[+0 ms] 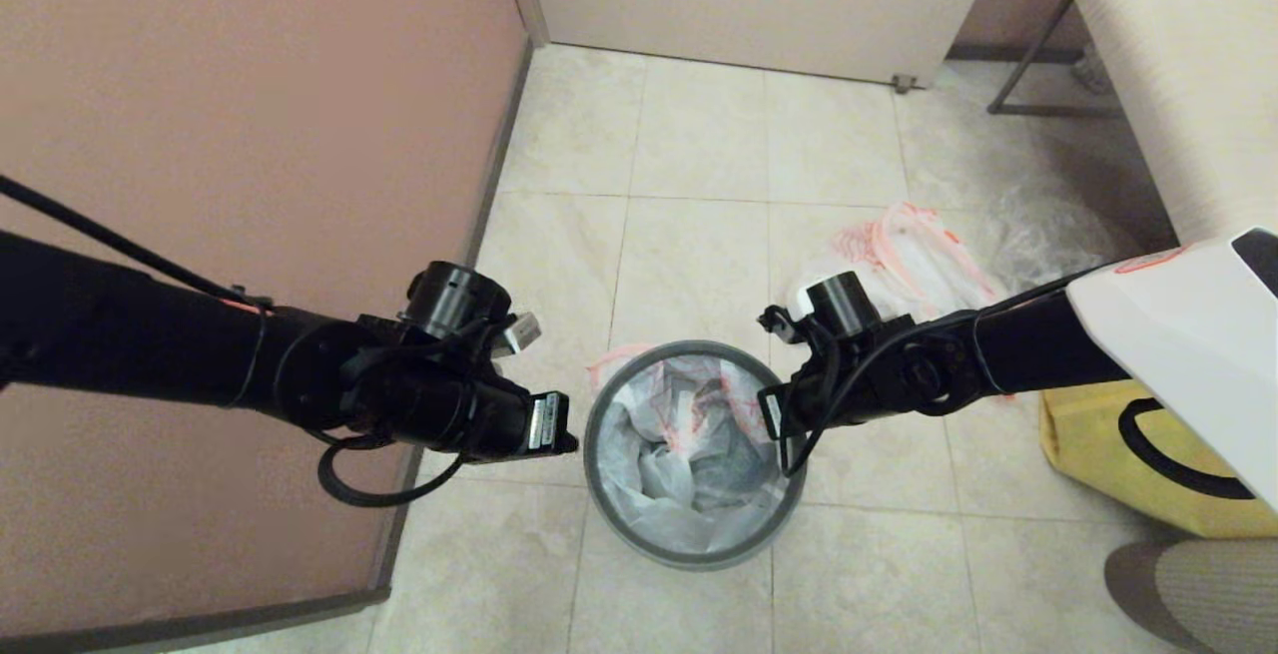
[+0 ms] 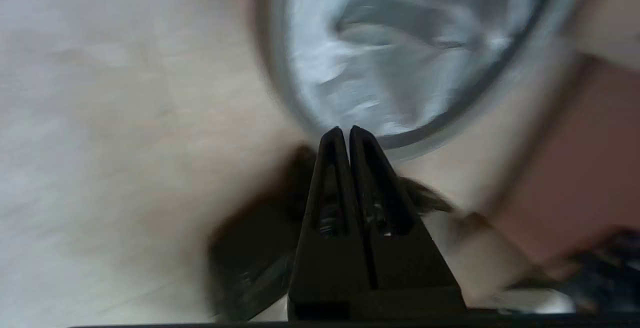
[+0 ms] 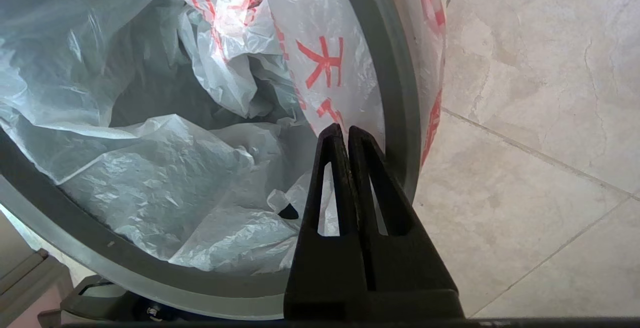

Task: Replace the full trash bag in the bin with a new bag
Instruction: Place the trash can ring on the trash can

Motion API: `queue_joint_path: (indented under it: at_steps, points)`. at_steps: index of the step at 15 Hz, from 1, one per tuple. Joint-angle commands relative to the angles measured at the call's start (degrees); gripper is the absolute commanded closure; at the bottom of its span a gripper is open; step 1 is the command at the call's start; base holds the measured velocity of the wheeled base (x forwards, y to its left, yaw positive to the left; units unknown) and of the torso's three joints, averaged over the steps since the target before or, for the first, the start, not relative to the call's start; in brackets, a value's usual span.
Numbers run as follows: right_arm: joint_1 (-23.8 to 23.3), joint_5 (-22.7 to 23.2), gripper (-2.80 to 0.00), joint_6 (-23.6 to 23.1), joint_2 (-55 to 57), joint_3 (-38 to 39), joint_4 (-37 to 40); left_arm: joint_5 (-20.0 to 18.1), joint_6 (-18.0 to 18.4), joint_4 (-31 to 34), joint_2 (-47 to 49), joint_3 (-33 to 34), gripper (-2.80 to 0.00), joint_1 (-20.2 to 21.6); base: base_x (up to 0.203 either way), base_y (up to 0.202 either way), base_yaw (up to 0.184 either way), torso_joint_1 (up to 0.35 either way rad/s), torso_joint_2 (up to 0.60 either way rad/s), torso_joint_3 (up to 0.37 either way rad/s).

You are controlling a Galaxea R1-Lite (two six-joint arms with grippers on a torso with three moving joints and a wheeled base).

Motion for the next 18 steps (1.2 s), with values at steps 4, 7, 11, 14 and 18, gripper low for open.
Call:
queue_joint_path:
  at_steps: [4, 7, 11, 14, 18]
  points:
    - [-0.1, 0.1, 0.00, -0.6, 0.5, 0.0, 0.0, -16.1, 0.5, -6.3, 6.4, 0.0, 0.00, 5.5, 0.000, 0.000, 0.000, 0.000, 0.00, 0.000]
    - [-0.1, 0.1, 0.00, -0.7, 1.0, -0.1, 0.0, -20.6, 3.7, -7.9, 10.8, -0.1, 0.00, 7.2, 0.000, 0.000, 0.000, 0.000, 0.00, 0.000]
    - [-0.4, 0.3, 0.00, -0.8, 1.6, -0.5, -0.1, -22.7, 3.9, -11.7, 16.4, -1.1, 0.00, 7.7, 0.000, 0.000, 0.000, 0.000, 0.00, 0.000]
    - [-1.3, 1.2, 0.00, -1.6, 2.9, -0.4, -2.1, -22.7, 4.0, -13.4, 20.5, -3.3, 0.00, 7.8, 0.000, 0.000, 0.000, 0.000, 0.00, 0.000]
    - [-2.1, 2.3, 0.00, -1.7, 4.8, -0.5, -3.6, -22.7, 3.5, -13.1, 21.8, -5.3, 0.00, 8.8, 0.000, 0.000, 0.000, 0.000, 0.00, 0.000]
